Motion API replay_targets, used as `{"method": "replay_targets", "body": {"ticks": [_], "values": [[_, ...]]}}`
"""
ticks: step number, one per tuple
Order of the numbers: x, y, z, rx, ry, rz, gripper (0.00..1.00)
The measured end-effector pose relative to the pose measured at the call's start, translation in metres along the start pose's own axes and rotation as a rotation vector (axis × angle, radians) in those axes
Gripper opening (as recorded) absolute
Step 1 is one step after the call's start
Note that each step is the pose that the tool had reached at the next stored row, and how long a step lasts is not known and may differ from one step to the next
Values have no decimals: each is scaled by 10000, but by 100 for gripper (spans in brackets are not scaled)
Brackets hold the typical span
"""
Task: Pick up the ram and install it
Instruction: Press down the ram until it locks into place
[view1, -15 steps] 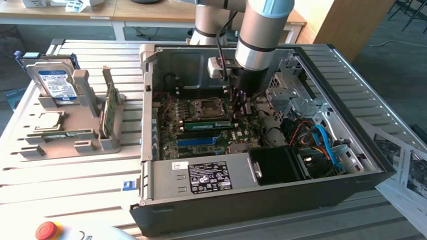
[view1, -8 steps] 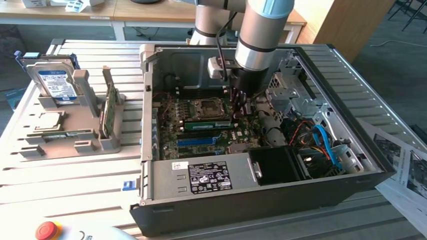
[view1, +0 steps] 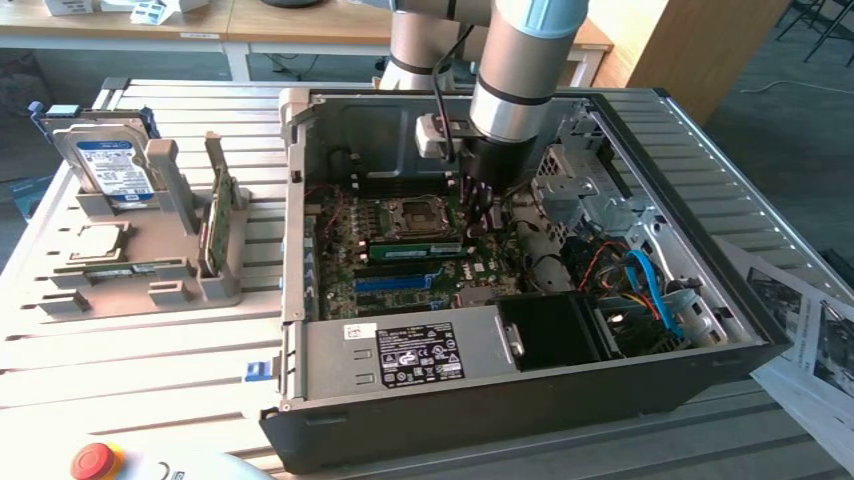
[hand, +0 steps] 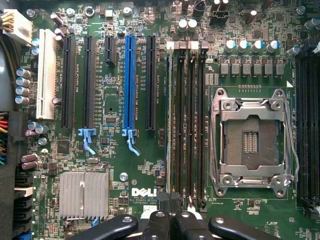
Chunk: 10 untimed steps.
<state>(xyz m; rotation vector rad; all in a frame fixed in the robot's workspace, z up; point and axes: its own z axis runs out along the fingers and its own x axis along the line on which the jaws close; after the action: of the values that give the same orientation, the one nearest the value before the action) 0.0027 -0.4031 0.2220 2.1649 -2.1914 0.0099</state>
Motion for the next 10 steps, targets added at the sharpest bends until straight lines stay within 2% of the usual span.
{"method": "replay_targets", "body": {"ticks": [10], "values": [[4,3,-76,-1,-1,0,11]]}}
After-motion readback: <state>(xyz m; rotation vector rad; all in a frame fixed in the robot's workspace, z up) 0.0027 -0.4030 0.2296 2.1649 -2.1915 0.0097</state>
